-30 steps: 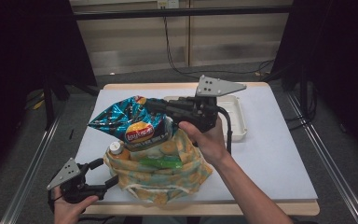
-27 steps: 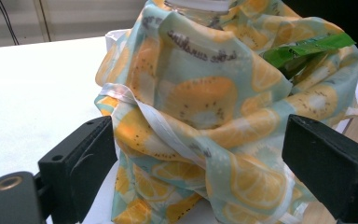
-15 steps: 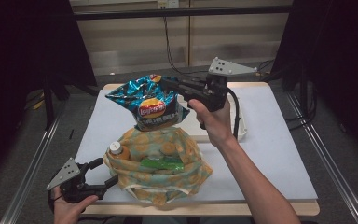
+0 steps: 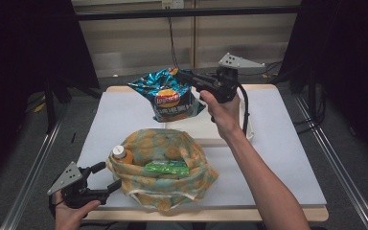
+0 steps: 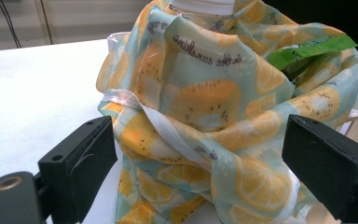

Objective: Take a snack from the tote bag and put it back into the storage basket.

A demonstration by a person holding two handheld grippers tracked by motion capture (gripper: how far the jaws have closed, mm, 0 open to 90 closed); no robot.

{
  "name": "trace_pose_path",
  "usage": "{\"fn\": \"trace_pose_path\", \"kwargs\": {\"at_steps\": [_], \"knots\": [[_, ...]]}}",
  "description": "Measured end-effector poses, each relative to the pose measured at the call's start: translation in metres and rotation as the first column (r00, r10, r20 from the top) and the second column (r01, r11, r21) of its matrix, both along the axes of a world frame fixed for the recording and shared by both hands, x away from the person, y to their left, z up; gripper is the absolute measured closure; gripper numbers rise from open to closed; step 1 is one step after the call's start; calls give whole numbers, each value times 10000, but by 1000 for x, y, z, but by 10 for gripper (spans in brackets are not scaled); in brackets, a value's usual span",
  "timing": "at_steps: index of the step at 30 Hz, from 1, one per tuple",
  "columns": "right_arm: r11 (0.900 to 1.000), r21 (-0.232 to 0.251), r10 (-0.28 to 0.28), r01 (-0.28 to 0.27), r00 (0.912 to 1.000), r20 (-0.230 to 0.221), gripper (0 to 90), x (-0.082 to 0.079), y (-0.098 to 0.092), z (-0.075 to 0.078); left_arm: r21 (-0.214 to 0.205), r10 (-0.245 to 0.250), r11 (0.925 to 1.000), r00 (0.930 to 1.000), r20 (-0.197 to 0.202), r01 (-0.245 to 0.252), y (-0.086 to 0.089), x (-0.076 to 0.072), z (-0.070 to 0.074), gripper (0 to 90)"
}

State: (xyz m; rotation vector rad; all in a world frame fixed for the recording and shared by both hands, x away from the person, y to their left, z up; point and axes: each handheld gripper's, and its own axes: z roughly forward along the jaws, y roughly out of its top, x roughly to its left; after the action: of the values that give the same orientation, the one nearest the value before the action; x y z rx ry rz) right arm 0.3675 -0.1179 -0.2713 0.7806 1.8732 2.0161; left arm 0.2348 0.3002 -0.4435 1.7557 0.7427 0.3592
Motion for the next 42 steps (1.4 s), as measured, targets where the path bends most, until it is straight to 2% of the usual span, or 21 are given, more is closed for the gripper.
{"fn": "trace_pose_path", "kwargs": {"at_steps": [3,4,9,11,12,13,14,17,18,19,23,27,42], "knots": [[9997,-138,-180,178,9998,-131,898,7,-2,-5,-10,3,10000,10000,-22,-3,0,0,0,95],[9996,-176,-241,238,9995,-207,898,9,-3,-7,67,232,9997,9997,-12,-232,-1,-1,0,95],[9989,-271,-403,392,9984,-408,898,18,-6,-16,33,246,9997,9997,-16,-246,-2,1,0,95],[9983,-373,-472,454,9977,-482,897,21,-7,-20,-86,-31,10000,10000,-76,30,-1,3,-1,95],[9980,-404,-504,483,9972,-551,897,23,-7,-23,59,184,9998,9998,-36,-184,-2,3,-1,95],[9979,-413,-522,497,9967,-620,897,25,-7,-25,-81,-26,10000,9999,-99,25,-1,4,-2,94],[9978,-433,-535,506,9962,-684,897,27,-7,-27,21,142,9999,9999,-74,-142,-2,3,-1,93],[9969,-516,-645,601,9940,-884,897,34,-8,-34,-65,-45,10000,10000,-88,44,-1,5,-1,93],[9965,-554,-677,626,9933,-939,897,36,-8,-36,126,64,9999,9999,-90,-63,-1,5,-1,94],[9962,-580,-703,648,9926,-988,897,38,-8,-38,0,56,10000,9999,-122,-56,-1,5,-1,93],[9958,-625,-747,676,9902,-1183,897,44,-9,-49,61,155,9999,9999,-51,-154,1,4,-1,93],[9946,-616,-915,832,9847,-1484,898,53,-11,-59,-78,171,9998,9998,-128,-172,1,4,-1,94],[9896,-809,-1321,1186,9729,-1896,897,75,-11,-82,43,117,9999,9999,-111,-116,1,6,-3,94]]}}
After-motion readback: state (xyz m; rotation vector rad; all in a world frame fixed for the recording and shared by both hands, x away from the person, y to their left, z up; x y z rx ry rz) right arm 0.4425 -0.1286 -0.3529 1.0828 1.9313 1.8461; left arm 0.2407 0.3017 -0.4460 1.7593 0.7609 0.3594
